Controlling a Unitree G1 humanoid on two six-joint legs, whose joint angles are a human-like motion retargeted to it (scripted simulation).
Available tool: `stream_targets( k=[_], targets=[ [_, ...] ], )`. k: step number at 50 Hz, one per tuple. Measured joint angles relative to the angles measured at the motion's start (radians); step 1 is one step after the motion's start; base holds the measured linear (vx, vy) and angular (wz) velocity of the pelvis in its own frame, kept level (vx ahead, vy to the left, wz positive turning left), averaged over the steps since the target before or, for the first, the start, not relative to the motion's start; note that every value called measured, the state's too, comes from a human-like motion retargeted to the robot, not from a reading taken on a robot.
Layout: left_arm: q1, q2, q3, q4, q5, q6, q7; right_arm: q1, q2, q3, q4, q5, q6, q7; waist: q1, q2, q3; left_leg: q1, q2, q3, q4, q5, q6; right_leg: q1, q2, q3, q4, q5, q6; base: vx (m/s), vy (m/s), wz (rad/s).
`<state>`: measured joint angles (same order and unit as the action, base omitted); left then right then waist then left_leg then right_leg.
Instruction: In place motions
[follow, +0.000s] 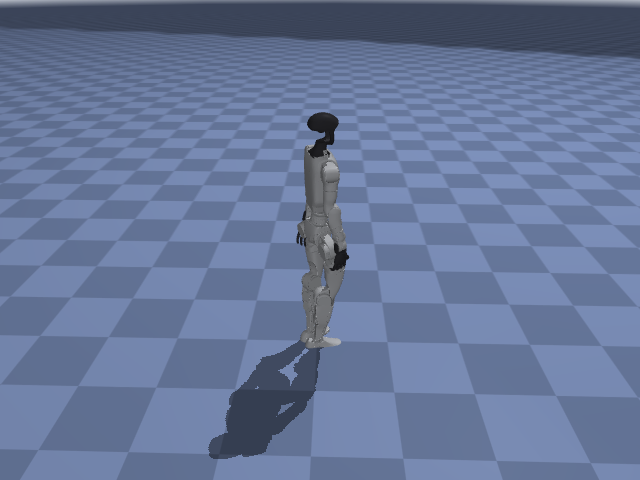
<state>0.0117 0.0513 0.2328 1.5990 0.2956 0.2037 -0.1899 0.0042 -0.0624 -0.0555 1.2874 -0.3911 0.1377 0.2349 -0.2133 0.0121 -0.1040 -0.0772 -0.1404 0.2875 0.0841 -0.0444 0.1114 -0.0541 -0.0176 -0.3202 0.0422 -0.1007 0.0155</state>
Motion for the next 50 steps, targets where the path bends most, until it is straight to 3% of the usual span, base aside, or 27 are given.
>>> stream_targets(
  k=[7, 14, 18, 21, 23, 25, 30, 32, 35, 40, 45, 50],
  targets=[
    [-0.012, 0.015, -0.023, -0.037, 0.063, -0.01, -0.034, -0.002, 0.034, 0.01, 0.036, 0.075, -0.007, 0.01, 0.018, -0.001, -0.008, 0.012, 0.005, 0.002, -0.021, 0.004, -0.002, 0.012, 0.012, -0.022, -0.005, 0.002, -0.011, 0.03, -0.01, 0.08],
    [-0.026, 0.027, -0.021, -0.069, 0.054, -0.031, -0.037, 0.001, 0.018, 0.094, 0.106, -0.051, 0.017, 0.003, 0.047, -0.002, -0.001, -0.005, 0.015, -0.006, 0.009, -0.013, -0.008, 0.016, 0.014, -0.058, -0.007, 0.009, -0.022, -0.01, 0.01, 0.0],
    [-0.029, 0.038, -0.039, -0.066, 0.093, -0.023, 0.008, 0.0, 0.009, 0.129, 0.141, -0.096, 0.027, -0.005, 0.098, -0.014, 0.026, -0.035, 0.01, -0.009, 0.047, -0.003, -0.004, 0.02, -0.007, -0.076, 0.008, -0.003, -0.03, -0.13, 0.07, 0.01],
    [-0.028, 0.041, -0.05, -0.079, 0.108, -0.01, 0.082, 0.003, -0.005, 0.15, 0.158, -0.099, 0.02, 0.016, 0.247, -0.04, 0.066, -0.05, 0.017, 0.067, 0.055, -0.024, -0.002, 0.021, -0.037, -0.02, 0.051, -0.036, -0.022, -0.28, 0.07, -0.27],
    [-0.03, 0.032, -0.065, -0.086, 0.099, -0.009, 0.108, 0.012, -0.011, 0.13, 0.159, -0.11, 0.02, 0.025, 0.217, -0.049, 0.085, -0.062, -0.008, 0.038, 0.059, -0.057, 0.018, 0.039, -0.061, -0.132, 0.045, -0.041, -0.031, -0.35, 0.05, 2.86],
    [-0.023, 0.021, -0.051, -0.086, 0.081, -0.013, 0.108, 0.024, -0.018, 0.124, 0.158, -0.124, 0.023, 0.025, 0.226, -0.058, 0.089, -0.051, 0.024, 0.183, 0.045, -0.109, 0.022, 0.046, -0.091, -0.197, 0.063, -0.063, -0.025, -0.36, 0.04, 2.94],
    [-0.012, 0.014, -0.016, -0.064, 0.016, -0.022, 0.062, 0.049, -0.023, 0.075, 0.15, -0.125, 0.029, -0.004, 0.246, -0.049, 0.054, -0.008, 0.156, 0.61, 0.034, -0.193, -0.056, 0.072, -0.147, -0.328, 0.119, -0.138, 0.05, -0.43, -0.05, 2.41],
    [-0.02, 0.02, -0.011, -0.047, -0.005, -0.015, 0.046, 0.065, -0.027, 0.038, 0.149, -0.096, 0.019, -0.013, 0.224, -0.042, 0.033, -0.018, 0.195, 0.703, 0.065, -0.204, -0.07, 0.081, -0.167, -0.437, 0.139, -0.155, 0.075, -0.47, -0.07, 3.94],
    [-0.033, 0.03, -0.011, -0.043, -0.011, -0.009, 0.038, 0.079, -0.036, -0.004, 0.169, -0.056, 0.019, -0.013, 0.096, -0.021, 0.03, -0.086, 0.196, 0.545, 0.119, -0.189, -0.055, 0.151, -0.143, -0.741, 0.076, -0.112, 0.08, -0.46, -0.01, 5.09],
    [-0.004, 0.03, -0.002, -0.078, -0.019, -0.043, 0.065, 0.065, -0.077, -0.017, 0.227, -0.119, 0.065, 0.002, 0.178, -0.042, 0.054, -0.103, 0.113, 0.361, 0.07, -0.03, -0.016, 0.259, -0.124, -0.917, 0.031, -0.081, 0.1, -0.42, 0.15, 2.14],
    [0.066, 0.015, 0.063, -0.057, -0.054, -0.061, 0.103, 0.055, -0.111, -0.022, 0.227, -0.132, 0.084, -0.05, 0.25, -0.04, 0.058, -0.058, 0.06, 0.283, -0.001, 0.01, 0.006, 0.334, -0.155, -0.934, 0.074, -0.03, 0.087, -0.22, 0.19, 0.94],
    [0.117, 0.012, 0.139, 0.021, -0.088, -0.036, 0.068, 0.035, -0.093, -0.052, 0.162, -0.051, 0.05, -0.045, 0.191, 0.06, 0.074, -0.013, 0.112, 0.177, -0.024, 0.012, 0.011, 0.332, -0.194, -0.741, 0.295, 0.059, -0.065, -0.15, 0.21, 1.13]
  ],
)
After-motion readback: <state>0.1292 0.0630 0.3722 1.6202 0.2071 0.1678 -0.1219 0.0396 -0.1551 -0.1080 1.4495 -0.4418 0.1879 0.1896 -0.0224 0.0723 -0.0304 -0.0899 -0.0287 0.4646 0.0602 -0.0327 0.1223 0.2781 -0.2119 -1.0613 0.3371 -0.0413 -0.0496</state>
